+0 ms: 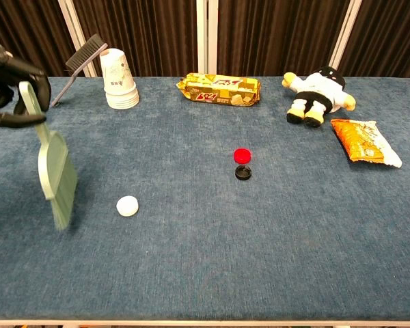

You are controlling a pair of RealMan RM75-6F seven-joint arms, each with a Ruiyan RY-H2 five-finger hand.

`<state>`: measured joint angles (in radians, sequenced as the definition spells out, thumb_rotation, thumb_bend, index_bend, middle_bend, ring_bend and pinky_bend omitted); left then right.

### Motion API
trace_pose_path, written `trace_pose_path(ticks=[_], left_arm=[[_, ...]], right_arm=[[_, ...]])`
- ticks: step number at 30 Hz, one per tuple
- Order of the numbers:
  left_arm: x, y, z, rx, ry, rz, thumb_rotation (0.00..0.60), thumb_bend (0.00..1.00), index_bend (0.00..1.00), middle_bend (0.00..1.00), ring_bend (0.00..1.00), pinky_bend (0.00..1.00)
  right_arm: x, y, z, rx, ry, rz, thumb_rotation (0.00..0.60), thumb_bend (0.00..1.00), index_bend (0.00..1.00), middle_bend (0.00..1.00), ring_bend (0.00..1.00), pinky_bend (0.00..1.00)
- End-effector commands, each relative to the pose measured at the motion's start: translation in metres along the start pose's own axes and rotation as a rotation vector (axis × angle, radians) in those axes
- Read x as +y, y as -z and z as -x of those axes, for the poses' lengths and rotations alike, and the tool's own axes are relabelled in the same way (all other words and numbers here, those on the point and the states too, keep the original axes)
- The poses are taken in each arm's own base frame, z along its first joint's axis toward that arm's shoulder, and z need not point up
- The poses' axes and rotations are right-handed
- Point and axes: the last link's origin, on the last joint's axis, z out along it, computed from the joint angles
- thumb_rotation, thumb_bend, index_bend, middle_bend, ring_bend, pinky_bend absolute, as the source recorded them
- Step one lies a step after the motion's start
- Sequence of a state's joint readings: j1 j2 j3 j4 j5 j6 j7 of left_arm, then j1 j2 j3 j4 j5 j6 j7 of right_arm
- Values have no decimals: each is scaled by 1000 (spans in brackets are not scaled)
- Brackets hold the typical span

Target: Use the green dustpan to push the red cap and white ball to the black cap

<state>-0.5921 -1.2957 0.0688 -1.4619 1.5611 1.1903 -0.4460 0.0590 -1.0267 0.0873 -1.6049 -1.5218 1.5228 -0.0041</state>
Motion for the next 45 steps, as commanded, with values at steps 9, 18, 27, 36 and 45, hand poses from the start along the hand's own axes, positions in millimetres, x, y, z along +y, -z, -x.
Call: trace_pose_path(ticks=[9, 18, 27, 36, 45], left_arm=[[20, -2, 32, -68, -60, 39, 464, 411, 550, 648, 629, 877], [40, -31, 48, -75, -8, 79, 459, 412, 550, 648, 629, 879], [66, -70, 71, -74, 55, 130, 460, 414, 550, 648, 629, 881], [86, -122, 84, 44, -27, 173, 476, 420, 550, 648, 629, 882], [106, -159, 95, 111, -95, 221, 503, 421, 550, 648, 629, 882]], right_arm=[[1, 1, -1, 0, 3, 10, 600, 150, 37, 215, 6, 121], [2, 3, -2, 1, 3, 18, 600, 149, 37, 215, 6, 121], [5, 3, -1, 0, -1, 25, 600, 150, 37, 216, 6, 123], [6, 5, -1, 3, -3, 30, 600, 149, 37, 216, 6, 124], [7, 7, -3, 8, -4, 35, 600, 150, 37, 217, 6, 124]])
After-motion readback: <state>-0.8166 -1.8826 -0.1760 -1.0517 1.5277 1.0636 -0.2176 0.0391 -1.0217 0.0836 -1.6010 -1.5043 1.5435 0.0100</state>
